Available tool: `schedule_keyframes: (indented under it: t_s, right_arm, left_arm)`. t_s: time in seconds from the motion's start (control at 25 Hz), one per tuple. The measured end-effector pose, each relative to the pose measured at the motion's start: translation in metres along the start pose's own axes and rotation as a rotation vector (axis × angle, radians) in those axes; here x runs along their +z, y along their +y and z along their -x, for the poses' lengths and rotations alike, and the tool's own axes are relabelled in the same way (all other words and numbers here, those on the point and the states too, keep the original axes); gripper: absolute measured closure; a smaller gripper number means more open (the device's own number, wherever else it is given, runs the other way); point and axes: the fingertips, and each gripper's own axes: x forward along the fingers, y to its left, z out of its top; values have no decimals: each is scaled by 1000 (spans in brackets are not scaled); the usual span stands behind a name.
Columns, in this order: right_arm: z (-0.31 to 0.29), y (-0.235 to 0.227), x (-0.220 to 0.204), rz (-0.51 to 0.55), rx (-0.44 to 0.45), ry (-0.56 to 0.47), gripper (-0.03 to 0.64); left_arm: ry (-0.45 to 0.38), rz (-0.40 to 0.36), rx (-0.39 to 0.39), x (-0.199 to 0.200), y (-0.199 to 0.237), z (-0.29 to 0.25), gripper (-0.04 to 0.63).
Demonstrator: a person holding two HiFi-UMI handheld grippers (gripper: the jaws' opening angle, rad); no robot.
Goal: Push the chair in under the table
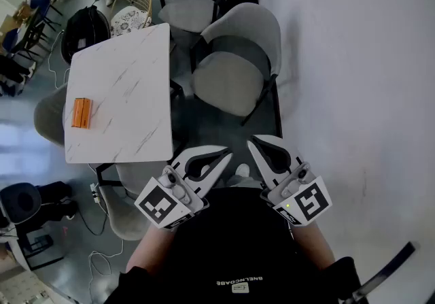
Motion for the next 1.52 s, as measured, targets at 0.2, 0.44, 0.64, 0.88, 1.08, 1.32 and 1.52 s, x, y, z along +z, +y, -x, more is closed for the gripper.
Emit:
schedule_keyframes:
  t_s: [0.2,0.44,0.64,0.88,1.08,1.32,1.52]
  right_arm:
    - [-6,2,1,-5,13,7,606]
    - [-18,11,-2,2,23,11,606]
    - [-27,14,-7,-42,22,11,606]
    - [-48,9,-20,-72,-37,29,606]
    - [-70,1,-29,-85,-107,46,606]
    - [-86,-9,-34,-64,-146,74,604]
    - [-90,-38,-38,-61,-154,98,604]
  left_arm:
    - [-7,21,42,4,9,2,591]
    - [-46,67,33,7,21,15,591]
    - [-88,44,-6,11,24,25,591]
    - [-55,41,-28,4,41,46,591]
    - [-43,85,0,-8,78,71,591]
    - [9,99,12,-24,108,88,589]
    - [32,125,46,-29,126,75,589]
